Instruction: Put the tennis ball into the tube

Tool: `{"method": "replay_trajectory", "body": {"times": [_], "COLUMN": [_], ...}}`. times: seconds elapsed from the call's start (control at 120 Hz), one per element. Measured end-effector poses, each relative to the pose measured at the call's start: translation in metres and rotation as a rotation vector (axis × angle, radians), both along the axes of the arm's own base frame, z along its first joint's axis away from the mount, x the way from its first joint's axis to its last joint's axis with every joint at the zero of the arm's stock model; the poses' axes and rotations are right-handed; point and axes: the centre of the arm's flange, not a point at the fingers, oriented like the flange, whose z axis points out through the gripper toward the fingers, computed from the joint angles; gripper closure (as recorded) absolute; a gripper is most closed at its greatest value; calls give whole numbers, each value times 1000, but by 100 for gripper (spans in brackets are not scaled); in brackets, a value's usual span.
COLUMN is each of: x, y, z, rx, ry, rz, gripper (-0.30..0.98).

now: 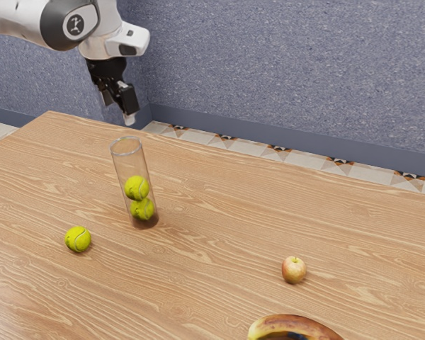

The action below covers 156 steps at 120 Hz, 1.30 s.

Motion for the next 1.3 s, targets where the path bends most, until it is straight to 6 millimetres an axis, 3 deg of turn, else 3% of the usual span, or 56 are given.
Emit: {"method": "replay_trajectory", "body": {"times": [0.1, 0.175, 0.358, 0.492, 0.6, 0.733, 0.942, 1.083, 1.217, 1.3], "x": [-3, -19, -56, -71, -84, -74, -78, -75, -67, -65], "y": [7, 18, 78, 96, 116, 129, 160, 194, 200, 208], "z": [-4, -19, -106, -171, -212, -254, -307, -335, -354, -358], "rx": [7, 19, 8, -16, -27, -52, -85, -108, -125, -133], "ry": [31, 79, 268, 339, 320, 277, 233, 192, 164, 146], "rz": [-8, 4, 100, 119, 143, 146, 190, 241, 245, 263], "gripper": [0, 0, 0, 0, 0, 0, 0, 0, 1, 11]}}
